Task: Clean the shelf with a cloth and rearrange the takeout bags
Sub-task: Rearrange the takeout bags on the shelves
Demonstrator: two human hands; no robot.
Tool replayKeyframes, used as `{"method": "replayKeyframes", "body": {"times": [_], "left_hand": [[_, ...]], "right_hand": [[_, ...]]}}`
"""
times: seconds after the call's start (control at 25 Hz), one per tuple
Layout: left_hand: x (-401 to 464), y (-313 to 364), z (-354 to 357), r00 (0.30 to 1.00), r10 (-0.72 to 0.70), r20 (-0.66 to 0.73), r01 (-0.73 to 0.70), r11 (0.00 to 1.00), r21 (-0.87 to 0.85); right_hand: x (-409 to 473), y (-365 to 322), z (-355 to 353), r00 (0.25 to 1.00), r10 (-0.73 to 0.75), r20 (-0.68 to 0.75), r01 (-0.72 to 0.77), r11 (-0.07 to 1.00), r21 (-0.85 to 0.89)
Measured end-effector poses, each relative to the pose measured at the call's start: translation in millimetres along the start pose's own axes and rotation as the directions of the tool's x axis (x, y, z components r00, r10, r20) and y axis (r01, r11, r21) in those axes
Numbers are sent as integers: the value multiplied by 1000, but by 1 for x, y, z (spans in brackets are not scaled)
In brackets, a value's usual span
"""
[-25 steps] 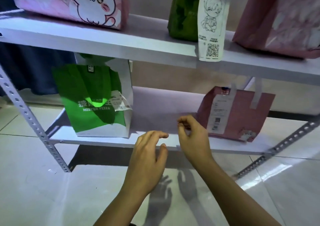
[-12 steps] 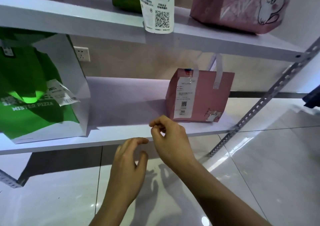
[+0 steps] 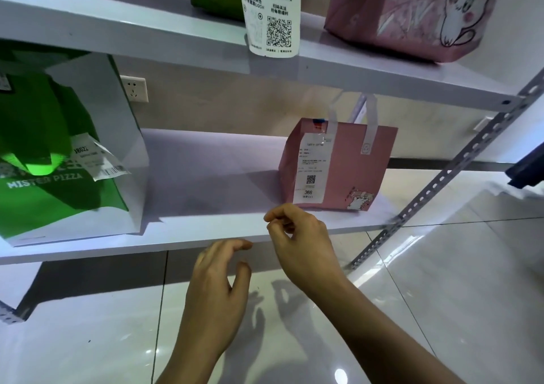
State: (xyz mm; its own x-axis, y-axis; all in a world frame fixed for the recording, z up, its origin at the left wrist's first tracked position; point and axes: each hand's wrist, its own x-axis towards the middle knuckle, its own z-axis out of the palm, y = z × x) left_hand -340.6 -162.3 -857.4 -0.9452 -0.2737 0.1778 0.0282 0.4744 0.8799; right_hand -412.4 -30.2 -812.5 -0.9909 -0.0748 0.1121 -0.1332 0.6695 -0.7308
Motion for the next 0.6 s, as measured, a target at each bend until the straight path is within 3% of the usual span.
{"method": "replayKeyframes", "body": {"times": [0.2,0.44,0.52,0.6], "left_hand": [[10,11,-4,999,37,11,-36,999,-37],[76,38,-19,988,154,31,-155,987,47],[96,46,-15,982,185,50,-186,982,31],[114,52,-3,981,174,84,-173,985,-10]], "right_hand": [[57,6,-45,987,60,-147,-49,996,74],[140,18,-106,952,19,-305,-30,999,-30],[162,27,-122,913,46,-406,-48,999,4],[181,45,-139,827,160,-538,-127,987,99]]}}
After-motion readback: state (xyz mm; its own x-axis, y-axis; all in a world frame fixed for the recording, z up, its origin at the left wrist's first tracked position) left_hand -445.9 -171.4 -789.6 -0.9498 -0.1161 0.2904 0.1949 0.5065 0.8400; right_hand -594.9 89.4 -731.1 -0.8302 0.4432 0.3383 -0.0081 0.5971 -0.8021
